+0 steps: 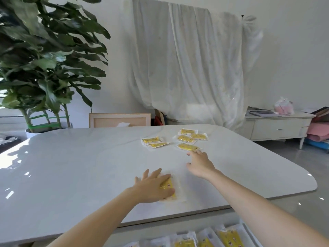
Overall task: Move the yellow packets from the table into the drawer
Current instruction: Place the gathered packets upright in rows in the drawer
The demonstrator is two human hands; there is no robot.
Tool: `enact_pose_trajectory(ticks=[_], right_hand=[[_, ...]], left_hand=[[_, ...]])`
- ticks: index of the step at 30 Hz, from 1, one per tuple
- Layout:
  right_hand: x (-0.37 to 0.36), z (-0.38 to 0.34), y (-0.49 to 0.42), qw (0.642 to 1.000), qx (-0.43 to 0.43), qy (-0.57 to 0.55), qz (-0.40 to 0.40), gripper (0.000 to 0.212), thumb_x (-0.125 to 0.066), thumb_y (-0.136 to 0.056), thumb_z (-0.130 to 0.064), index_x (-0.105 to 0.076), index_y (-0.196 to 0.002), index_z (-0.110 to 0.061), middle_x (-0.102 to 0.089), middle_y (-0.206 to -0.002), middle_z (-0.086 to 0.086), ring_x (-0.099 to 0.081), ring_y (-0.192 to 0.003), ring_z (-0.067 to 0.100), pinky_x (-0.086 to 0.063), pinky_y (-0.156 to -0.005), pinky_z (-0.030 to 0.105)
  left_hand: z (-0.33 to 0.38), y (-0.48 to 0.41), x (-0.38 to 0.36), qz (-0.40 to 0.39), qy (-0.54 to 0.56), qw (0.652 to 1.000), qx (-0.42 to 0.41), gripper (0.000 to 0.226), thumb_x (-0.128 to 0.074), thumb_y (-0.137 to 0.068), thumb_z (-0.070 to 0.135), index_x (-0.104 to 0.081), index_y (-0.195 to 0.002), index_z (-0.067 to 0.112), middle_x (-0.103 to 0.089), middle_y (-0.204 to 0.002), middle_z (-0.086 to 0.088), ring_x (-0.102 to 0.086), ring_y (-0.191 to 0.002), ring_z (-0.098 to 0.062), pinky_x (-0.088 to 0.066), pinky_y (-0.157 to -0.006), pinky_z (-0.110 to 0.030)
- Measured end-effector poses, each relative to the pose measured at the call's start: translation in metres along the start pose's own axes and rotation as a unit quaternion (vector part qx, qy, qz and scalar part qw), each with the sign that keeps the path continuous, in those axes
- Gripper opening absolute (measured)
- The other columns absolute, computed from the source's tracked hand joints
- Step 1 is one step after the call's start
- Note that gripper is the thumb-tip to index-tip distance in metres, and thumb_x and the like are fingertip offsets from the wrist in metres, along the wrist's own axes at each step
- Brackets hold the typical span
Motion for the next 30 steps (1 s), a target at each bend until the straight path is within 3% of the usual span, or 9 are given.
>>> enact_pose_trajectory(ticks=[4, 10, 15, 19, 23, 30], right_hand=[[-0.021, 0.016, -0.043, 1.000, -0.003, 0.029, 0.005, 0.052, -0.041, -0.096, -0.023, -0.029, -0.147, -0.019, -0.021, -0.156, 0.002, -0.016, -0.144, 0.025, -0.030, -0.111, 0.040], [-0.040, 0.029, -0.096, 0.997, -0.018, 0.045, 0.052, 0.055, -0.034, -0.098, -0.033, -0.022, -0.150, -0.023, -0.007, -0.162, 0.001, 0.000, -0.149, 0.025, -0.007, -0.119, 0.049], [-0.054, 0.020, -0.129, 0.996, -0.010, 0.062, 0.067, 0.059, -0.034, -0.094, -0.041, -0.024, -0.150, -0.026, -0.016, -0.160, 0.001, -0.006, -0.148, 0.027, -0.002, -0.117, 0.055], [-0.063, 0.021, -0.141, 0.998, -0.019, 0.043, 0.049, 0.054, -0.032, -0.092, -0.043, -0.034, -0.145, -0.030, -0.033, -0.152, -0.003, -0.024, -0.141, 0.026, -0.016, -0.113, 0.054], [-0.068, 0.025, -0.142, 0.998, -0.017, 0.042, 0.034, 0.053, -0.029, -0.094, -0.042, -0.034, -0.145, -0.034, -0.029, -0.154, -0.007, -0.021, -0.142, 0.023, -0.016, -0.115, 0.050], [-0.071, 0.022, -0.130, 0.999, -0.019, 0.029, 0.029, 0.051, -0.026, -0.095, -0.035, -0.035, -0.144, -0.037, -0.028, -0.154, -0.010, -0.019, -0.142, 0.020, -0.015, -0.114, 0.047]], left_hand=[[-0.014, -0.047, 0.003, 0.041, 0.013, 0.999, 0.009, 0.056, -0.027, -0.093, 0.061, -0.019, -0.146, 0.046, -0.004, -0.159, 0.014, 0.004, -0.147, -0.027, 0.004, -0.115, -0.056], [-0.046, -0.114, 0.026, 0.126, 0.018, 0.990, 0.055, 0.064, -0.030, -0.091, 0.064, -0.012, -0.148, 0.041, 0.009, -0.159, 0.009, 0.016, -0.146, -0.029, 0.005, -0.115, -0.057], [-0.068, -0.170, 0.045, 0.188, 0.045, 0.979, 0.056, 0.063, -0.034, -0.090, 0.062, -0.013, -0.147, 0.045, 0.008, -0.160, 0.007, 0.015, -0.146, -0.030, 0.000, -0.115, -0.060], [-0.077, -0.206, 0.045, 0.158, 0.015, 0.985, 0.074, 0.063, -0.029, -0.087, 0.067, -0.013, -0.145, 0.050, 0.003, -0.160, 0.008, 0.011, -0.147, -0.030, 0.002, -0.113, -0.062], [-0.074, -0.218, 0.038, 0.121, -0.014, 0.991, 0.060, 0.059, -0.021, -0.087, 0.068, -0.022, -0.143, 0.049, -0.010, -0.159, 0.010, -0.006, -0.148, -0.020, -0.001, -0.112, -0.063], [-0.069, -0.199, 0.032, 0.081, -0.026, 0.995, 0.060, 0.061, -0.023, -0.088, 0.067, -0.024, -0.145, 0.045, -0.009, -0.159, 0.012, -0.005, -0.148, -0.016, -0.001, -0.114, -0.058]])
Point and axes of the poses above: each hand's wrist, its own y-axis away from the middle knuckle, its own x-axis out of the back of the hand, z = x × y, the point moved 7 cm from there along -y, towards the middle knuckle
